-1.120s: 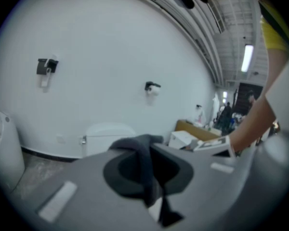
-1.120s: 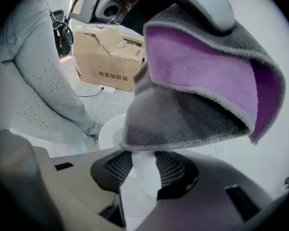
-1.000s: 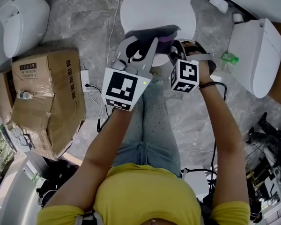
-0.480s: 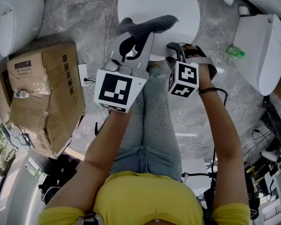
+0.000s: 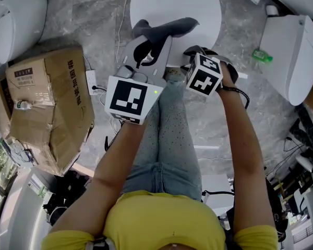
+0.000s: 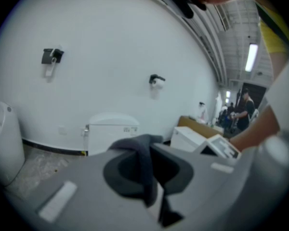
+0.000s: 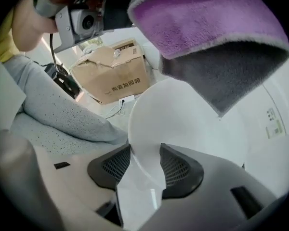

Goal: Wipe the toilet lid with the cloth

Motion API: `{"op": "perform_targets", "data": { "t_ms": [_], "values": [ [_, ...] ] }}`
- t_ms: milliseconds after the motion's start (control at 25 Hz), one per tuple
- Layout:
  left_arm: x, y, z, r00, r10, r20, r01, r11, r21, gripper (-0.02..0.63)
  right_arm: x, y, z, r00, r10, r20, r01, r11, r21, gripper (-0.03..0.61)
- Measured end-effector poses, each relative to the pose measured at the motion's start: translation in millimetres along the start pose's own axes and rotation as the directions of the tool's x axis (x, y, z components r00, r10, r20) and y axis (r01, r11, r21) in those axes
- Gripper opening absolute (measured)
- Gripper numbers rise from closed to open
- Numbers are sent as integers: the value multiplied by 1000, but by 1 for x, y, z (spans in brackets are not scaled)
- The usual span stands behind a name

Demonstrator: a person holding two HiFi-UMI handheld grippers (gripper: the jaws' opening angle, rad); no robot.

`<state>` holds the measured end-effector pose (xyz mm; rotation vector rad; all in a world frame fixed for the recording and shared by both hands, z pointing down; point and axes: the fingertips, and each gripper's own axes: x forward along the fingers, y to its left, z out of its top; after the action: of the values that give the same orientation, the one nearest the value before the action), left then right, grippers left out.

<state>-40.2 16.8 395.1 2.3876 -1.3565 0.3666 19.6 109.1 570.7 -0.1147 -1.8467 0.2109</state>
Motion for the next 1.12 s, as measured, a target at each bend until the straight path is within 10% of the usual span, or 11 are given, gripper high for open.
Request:
{"op": "perform_targets", "data": {
  "t_ms": [360,1120],
  "values": [
    [8,-2,-8,1000,-13,-17,13,1000,-9,18,5,-19,-1,979,5,203,-83,924,373,98],
    [25,0,-39,998,-17,-64,16,1000,-16,18,88,-20,-26,994,-96,50,55,841,538,37]
  ]
}}
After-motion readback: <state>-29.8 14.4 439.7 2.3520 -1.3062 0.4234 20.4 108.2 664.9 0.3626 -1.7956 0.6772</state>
